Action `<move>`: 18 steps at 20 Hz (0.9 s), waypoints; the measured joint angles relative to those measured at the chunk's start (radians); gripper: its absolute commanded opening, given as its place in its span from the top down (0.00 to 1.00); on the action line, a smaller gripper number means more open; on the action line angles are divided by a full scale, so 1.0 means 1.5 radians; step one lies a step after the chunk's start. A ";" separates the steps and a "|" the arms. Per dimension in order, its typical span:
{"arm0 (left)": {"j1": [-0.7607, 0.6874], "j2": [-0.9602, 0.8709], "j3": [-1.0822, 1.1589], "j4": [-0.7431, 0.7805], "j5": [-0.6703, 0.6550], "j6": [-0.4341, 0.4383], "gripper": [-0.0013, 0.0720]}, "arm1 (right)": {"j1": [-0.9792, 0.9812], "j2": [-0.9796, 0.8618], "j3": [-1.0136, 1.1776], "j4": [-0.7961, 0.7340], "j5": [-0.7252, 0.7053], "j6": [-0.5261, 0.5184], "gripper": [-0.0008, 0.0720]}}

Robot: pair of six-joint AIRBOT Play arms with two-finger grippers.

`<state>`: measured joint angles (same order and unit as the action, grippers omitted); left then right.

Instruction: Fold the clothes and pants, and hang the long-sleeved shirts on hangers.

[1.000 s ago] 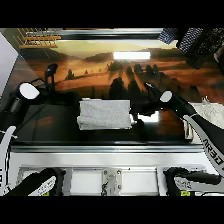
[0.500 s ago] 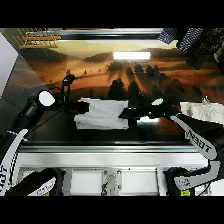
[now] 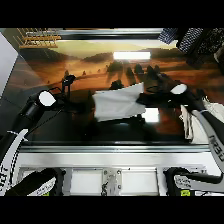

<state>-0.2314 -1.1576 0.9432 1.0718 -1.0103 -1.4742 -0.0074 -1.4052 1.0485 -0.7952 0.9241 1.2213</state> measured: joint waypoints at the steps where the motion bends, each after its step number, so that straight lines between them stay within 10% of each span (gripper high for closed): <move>1: 0.000 0.000 0.000 -0.001 0.002 0.000 0.97 | -0.049 0.031 0.002 -0.052 0.006 0.029 0.97; 9: 0.000 0.000 0.000 -0.001 0.012 0.000 0.97 | -0.455 0.212 0.007 -0.233 0.025 0.132 0.97; 18: -0.001 0.000 0.000 0.000 0.013 0.000 0.97 | -0.577 0.294 0.005 -0.282 0.039 0.213 0.97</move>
<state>-0.2333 -1.1576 0.9428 1.0714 -0.9909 -1.4738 -0.8734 -0.9642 1.0557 -1.2186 0.9821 1.5406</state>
